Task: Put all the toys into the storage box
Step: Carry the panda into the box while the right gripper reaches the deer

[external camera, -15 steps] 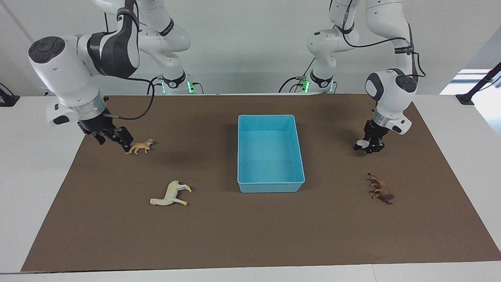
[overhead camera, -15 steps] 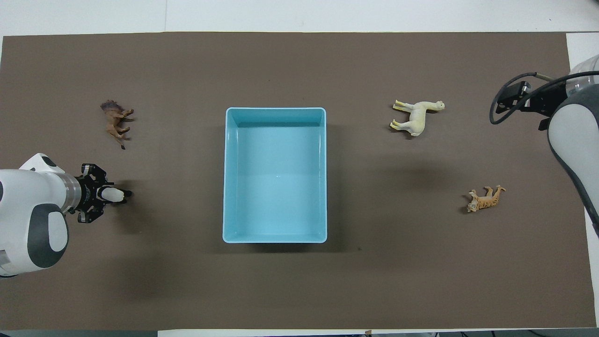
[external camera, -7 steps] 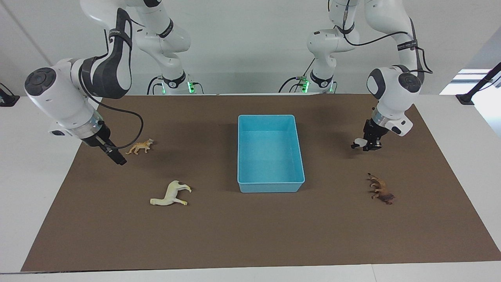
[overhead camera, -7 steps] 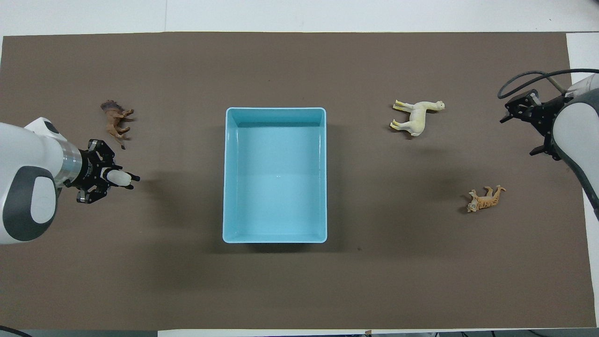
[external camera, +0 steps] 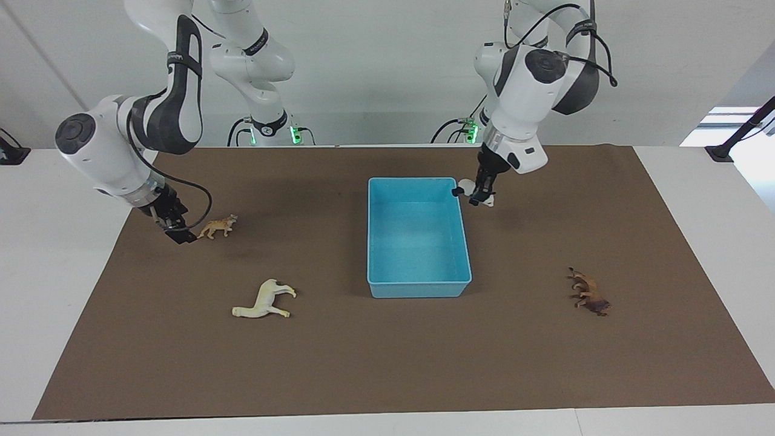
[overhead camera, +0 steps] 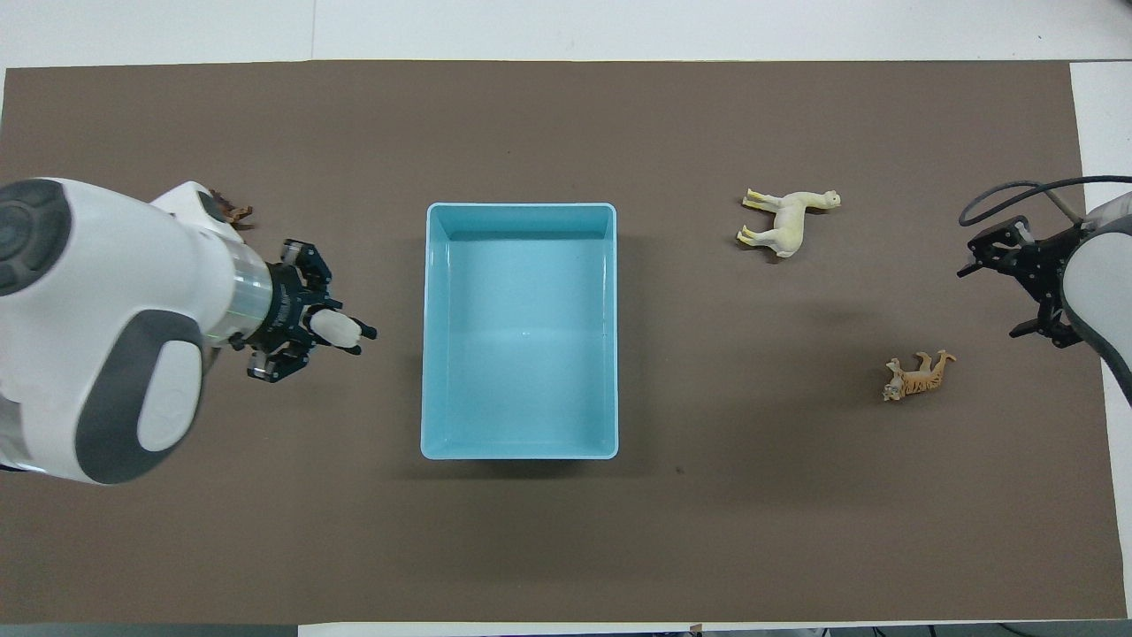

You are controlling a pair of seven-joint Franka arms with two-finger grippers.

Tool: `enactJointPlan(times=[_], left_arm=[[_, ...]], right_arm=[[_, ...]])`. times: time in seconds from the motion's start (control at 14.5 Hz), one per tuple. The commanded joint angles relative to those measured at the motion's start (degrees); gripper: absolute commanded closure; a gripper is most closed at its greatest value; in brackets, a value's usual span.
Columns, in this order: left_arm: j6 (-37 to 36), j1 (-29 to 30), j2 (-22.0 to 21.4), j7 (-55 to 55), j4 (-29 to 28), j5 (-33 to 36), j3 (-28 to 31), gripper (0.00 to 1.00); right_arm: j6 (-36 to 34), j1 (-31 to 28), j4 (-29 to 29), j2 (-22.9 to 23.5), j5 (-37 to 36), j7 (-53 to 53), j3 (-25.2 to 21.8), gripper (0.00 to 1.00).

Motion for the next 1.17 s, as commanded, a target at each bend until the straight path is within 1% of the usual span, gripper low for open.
enactJointPlan(times=[0.0,0.14,0.28,0.34,0.55,0.69,0.76,0.83,0.96,1.1], left_arm=[[5.7,-4.6,-1.6,-0.1,-5.4,-1.0,1.2,1.00],[8.5,-6.1,-1.6,0.5,-7.1,-1.0,1.2,0.99],[9.3,-6.0,-1.5,0.5,-7.2,-0.9,1.2,0.26],[9.3,-6.1,-1.4,0.5,-7.0,-0.9,1.2,0.00],[9.3,-6.0,-1.2,0.6,-6.2,-0.9,1.3,0.00],[8.9,-5.3,-1.5,1.1,-5.7,-0.7,1.5,0.00],[8.6,-4.0,-1.7,2.8,-5.5,-0.5,1.9,0.00],[7.4,0.0,-1.7,7.2,-5.4,-0.5,2.0,0.00],[4.3,5.1,-1.7,17.3,-4.5,-0.5,2.1,0.00],[3.5,11.1,-1.1,24.6,-2.9,-0.5,2.1,0.00]], right_arm=[[7.0,0.1,-9.4,-5.0,0.9,7.3,0.2,0.01],[7.7,0.1,-13.3,-6.8,0.9,8.4,0.3,0.00],[9.5,-0.3,-17.5,-8.7,0.9,7.8,0.2,0.00],[10.9,-0.4,-18.8,-9.0,0.9,7.8,0.2,0.00],[15.5,-0.5,-22.2,-9.8,0.9,7.6,0.2,0.00],[19.3,-0.6,-23.4,-8.8,0.9,7.6,0.2,0.00],[20.4,-0.3,-23.8,-8.3,0.9,7.7,0.2,0.00],[21.6,-0.3,-24.0,-7.7,0.9,7.6,0.2,0.00],[25.8,-0.7,-25.0,-6.3,0.9,6.6,0.2,0.00],[26.8,-1.4,-25.9,-5.9,0.9,4.7,0.2,0.00]])
